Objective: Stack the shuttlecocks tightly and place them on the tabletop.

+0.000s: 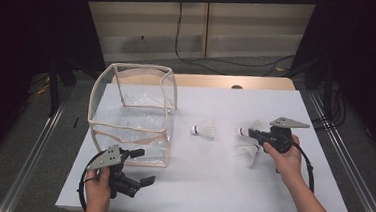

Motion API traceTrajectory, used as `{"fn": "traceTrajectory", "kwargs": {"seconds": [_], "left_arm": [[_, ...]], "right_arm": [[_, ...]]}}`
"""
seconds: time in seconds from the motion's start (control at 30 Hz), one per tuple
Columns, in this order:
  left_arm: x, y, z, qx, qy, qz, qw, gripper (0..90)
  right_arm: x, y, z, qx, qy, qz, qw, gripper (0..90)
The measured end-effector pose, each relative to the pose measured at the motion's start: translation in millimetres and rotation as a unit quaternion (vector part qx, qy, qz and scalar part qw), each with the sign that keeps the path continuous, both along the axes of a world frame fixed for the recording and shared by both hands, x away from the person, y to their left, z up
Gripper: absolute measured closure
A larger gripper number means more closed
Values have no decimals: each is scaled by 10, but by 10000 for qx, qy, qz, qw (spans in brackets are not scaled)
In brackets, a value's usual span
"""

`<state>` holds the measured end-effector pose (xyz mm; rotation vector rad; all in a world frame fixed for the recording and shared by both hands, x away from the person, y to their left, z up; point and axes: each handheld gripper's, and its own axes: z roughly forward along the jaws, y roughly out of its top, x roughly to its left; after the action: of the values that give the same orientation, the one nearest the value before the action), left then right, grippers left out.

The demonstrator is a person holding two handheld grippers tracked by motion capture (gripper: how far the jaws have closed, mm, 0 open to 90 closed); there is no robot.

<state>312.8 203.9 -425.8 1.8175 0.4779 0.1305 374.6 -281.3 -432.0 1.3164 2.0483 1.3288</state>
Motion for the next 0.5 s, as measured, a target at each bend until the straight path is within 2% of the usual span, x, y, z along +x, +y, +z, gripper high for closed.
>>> {"fn": "traceTrajectory", "kwargs": {"seconds": [0.5], "left_arm": [[-4,11,4,-23,-20,-1,10000,17]], "right_arm": [[44,143,132,137,-33,116,9998,900]]}}
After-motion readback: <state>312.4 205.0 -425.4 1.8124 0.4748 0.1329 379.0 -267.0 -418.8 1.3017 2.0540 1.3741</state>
